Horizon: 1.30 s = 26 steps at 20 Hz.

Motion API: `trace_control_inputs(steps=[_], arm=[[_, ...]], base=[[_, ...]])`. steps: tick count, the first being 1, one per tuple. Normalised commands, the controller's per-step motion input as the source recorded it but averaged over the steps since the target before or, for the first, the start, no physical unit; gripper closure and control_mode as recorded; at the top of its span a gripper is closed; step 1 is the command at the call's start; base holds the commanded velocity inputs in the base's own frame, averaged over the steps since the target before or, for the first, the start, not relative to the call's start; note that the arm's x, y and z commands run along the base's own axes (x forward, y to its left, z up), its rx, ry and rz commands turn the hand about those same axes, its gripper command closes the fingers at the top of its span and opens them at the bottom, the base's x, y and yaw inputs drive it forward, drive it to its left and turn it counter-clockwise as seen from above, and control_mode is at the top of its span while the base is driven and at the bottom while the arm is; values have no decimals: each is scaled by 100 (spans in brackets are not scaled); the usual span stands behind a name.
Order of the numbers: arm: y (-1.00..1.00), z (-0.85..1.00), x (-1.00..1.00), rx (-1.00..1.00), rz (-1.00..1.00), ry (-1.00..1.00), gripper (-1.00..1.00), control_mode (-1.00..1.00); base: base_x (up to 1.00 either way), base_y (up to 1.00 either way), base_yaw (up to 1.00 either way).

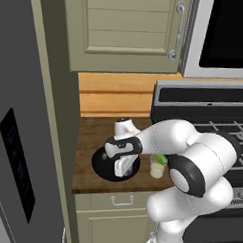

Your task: Grab a lemon wedge from the fridge and one ice cube from the ice bowl, and put them in the glass of lemonade.

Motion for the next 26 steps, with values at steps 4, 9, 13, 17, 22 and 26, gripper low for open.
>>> trace_control_inputs(steps=[4, 9, 13, 17, 22, 26], arm=[[0, 19, 0, 0, 0, 0, 100, -100], [0, 69, -3, 0, 0, 1, 100, -100], [-1, 53, 0, 9, 0, -3, 100, -100], [-1, 31, 0, 14, 0, -4, 100, -100], [0, 27, 0, 12, 0, -3, 100, -100], [0, 22, 0, 11, 0, -3, 100, -100]], base=[[0, 0, 0], [0, 0, 0], [0, 0, 0], [0, 0, 0], [0, 0, 0], [0, 0, 0]])
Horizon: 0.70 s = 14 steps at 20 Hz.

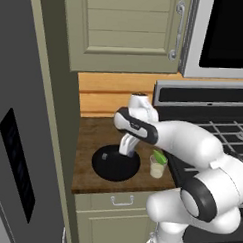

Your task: Grab a lemon wedge from the fridge and one ice cube from the ice bowl, and put them in the glass of lemonade.

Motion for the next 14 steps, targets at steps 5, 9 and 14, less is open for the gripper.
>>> trace_control_inputs(steps=[5, 9, 14], arm=[[0, 21, 0, 9, 0, -1, 100, -100], [-4, 13, -1, 9, 0, 0, 100, -100], [-28, 23, -22, -2, -4, 1, 100, -100]], base=[[0, 0, 0], [0, 0, 0], [0, 0, 0]])
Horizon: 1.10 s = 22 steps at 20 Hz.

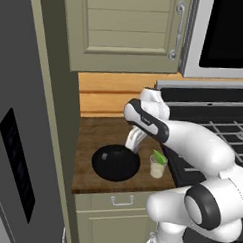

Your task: Grab a lemon wedge from the fridge and one ice cube from the ice bowl, and put them in the glass of lemonade.

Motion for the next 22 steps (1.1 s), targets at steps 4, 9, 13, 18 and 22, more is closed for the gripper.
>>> trace_control_inputs(steps=[4, 9, 13, 18, 22], arm=[[-76, 18, -28, -1, -8, 0, 100, -100], [-48, 7, -26, -11, -11, 3, 100, -100], [0, -9, 4, -28, -3, 8, 100, -100], [-6, -1, 27, -9, -1, 0, 100, -100], [-22, 0, 40, 2, 1, 0, 100, -100]], base=[[0, 0, 0], [0, 0, 0], [0, 0, 0], [0, 0, 0], [0, 0, 0]])
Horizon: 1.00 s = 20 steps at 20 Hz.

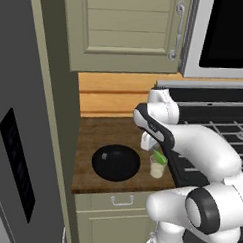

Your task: Grab a lemon wedge from the fridge and one ice cube from the ice bowl, and put them in the glass of lemonade.

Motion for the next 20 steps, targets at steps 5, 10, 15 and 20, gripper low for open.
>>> trace_control_inputs(steps=[5, 10, 15, 20], arm=[[-1, -14, 18, 0, 2, 0, 100, -100], [-13, -25, 14, 5, 2, 0, 100, -100], [-18, -23, 23, 5, 1, 0, 100, -100], [0, 0, 14, 0, 0, 0, 100, -100]], base=[[0, 0, 0], [0, 0, 0], [0, 0, 0], [0, 0, 0]])
